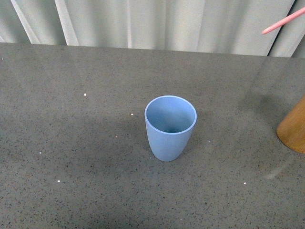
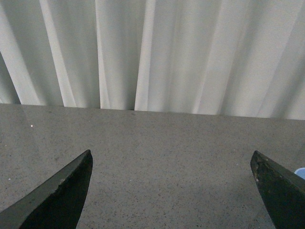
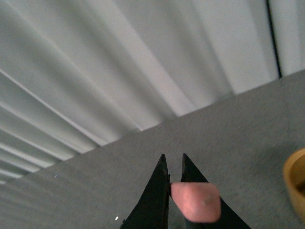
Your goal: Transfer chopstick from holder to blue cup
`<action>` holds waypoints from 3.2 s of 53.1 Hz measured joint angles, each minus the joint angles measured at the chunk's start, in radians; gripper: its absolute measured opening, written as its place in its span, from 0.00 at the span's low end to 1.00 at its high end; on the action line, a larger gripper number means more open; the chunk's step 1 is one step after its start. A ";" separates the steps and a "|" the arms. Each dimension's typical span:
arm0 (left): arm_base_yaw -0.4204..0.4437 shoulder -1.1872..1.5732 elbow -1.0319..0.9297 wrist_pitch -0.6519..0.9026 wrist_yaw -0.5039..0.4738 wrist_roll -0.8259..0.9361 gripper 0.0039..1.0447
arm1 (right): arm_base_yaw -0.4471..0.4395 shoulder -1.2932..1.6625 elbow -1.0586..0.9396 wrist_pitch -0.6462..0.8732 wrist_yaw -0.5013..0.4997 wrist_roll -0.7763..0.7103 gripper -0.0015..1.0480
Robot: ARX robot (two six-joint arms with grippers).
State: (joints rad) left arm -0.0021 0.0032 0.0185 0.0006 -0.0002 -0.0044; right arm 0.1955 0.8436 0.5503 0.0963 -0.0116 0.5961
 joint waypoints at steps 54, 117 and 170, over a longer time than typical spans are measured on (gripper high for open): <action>0.000 0.000 0.000 0.000 0.000 0.000 0.94 | 0.316 0.576 0.359 -0.246 0.141 -0.016 0.03; 0.000 0.000 0.000 0.000 0.000 0.000 0.94 | 0.035 -0.204 -0.002 -0.270 0.232 -0.289 0.90; 0.000 0.000 0.000 0.000 0.000 0.000 0.94 | -0.199 -0.787 -0.485 -0.108 0.011 -0.594 0.01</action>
State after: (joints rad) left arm -0.0021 0.0032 0.0185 0.0006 -0.0006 -0.0044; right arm -0.0036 0.0566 0.0654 -0.0120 -0.0010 0.0021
